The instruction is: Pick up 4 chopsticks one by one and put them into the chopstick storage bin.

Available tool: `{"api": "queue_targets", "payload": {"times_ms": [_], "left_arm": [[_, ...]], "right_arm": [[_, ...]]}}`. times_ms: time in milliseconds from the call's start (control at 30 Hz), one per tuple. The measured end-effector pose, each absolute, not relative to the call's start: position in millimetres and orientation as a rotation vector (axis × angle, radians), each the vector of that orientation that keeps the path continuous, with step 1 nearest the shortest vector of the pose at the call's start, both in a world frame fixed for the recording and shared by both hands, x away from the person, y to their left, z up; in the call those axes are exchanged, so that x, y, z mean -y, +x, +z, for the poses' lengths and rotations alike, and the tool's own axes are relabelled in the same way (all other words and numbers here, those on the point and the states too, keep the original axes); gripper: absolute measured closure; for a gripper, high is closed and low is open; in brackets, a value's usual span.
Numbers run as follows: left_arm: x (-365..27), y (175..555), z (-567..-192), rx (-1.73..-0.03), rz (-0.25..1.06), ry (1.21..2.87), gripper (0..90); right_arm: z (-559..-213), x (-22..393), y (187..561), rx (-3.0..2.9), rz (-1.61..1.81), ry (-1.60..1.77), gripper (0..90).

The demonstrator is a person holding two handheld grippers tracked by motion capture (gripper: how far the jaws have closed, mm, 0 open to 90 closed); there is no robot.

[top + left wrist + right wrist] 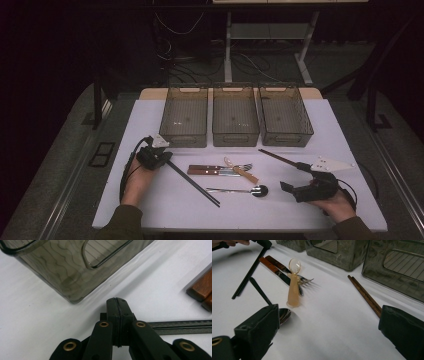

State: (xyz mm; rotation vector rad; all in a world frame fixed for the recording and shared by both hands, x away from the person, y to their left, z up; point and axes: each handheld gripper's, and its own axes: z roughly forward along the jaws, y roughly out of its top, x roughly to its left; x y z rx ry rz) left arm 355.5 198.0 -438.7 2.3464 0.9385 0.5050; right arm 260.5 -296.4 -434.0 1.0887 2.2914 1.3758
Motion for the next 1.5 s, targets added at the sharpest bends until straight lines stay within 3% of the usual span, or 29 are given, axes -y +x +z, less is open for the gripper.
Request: {"api": "queue_targets", "payload": {"times_ms": [1500], "left_arm": [[-217.6,331.3,-434.5,-0.947,0.460,2.381,89.5]], "right_arm": [[-433.1,297.9,259.7,-2.283,1.376,1.088,3.6]]}}
